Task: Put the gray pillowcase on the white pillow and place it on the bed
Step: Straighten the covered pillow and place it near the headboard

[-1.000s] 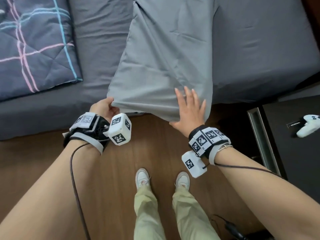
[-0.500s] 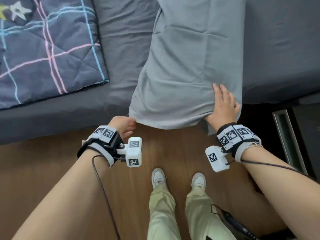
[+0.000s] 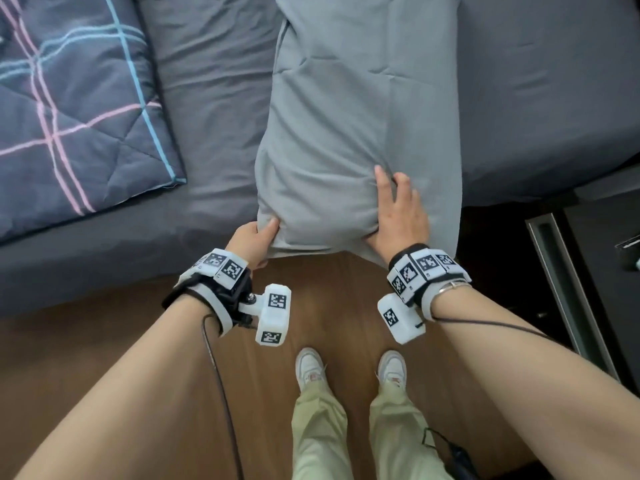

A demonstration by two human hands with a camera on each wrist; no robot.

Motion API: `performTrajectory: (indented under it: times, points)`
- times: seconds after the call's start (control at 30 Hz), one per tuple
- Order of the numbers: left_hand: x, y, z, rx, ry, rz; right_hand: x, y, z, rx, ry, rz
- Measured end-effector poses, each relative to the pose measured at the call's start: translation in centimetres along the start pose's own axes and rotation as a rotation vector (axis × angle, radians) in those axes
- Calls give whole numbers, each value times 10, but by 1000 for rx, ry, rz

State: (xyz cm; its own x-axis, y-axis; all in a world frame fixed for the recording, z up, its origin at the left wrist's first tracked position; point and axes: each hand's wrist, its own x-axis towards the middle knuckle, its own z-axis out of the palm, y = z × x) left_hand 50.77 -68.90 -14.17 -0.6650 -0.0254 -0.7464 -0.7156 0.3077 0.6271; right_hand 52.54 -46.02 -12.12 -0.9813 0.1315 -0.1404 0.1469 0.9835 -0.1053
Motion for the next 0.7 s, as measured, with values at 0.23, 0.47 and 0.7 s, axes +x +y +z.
performTrajectory:
  times: [0.23, 0.47, 0.7]
  points:
    - [-47, 19, -15, -183, -37, 134, 25, -29, -43, 292, 38, 135]
    - [-75, -6, -27, -17, -100, 36, 36, -59, -56, 467, 76, 19]
    - [-62, -16, -18, 103, -88, -119, -1, -17, -32, 327, -269, -47]
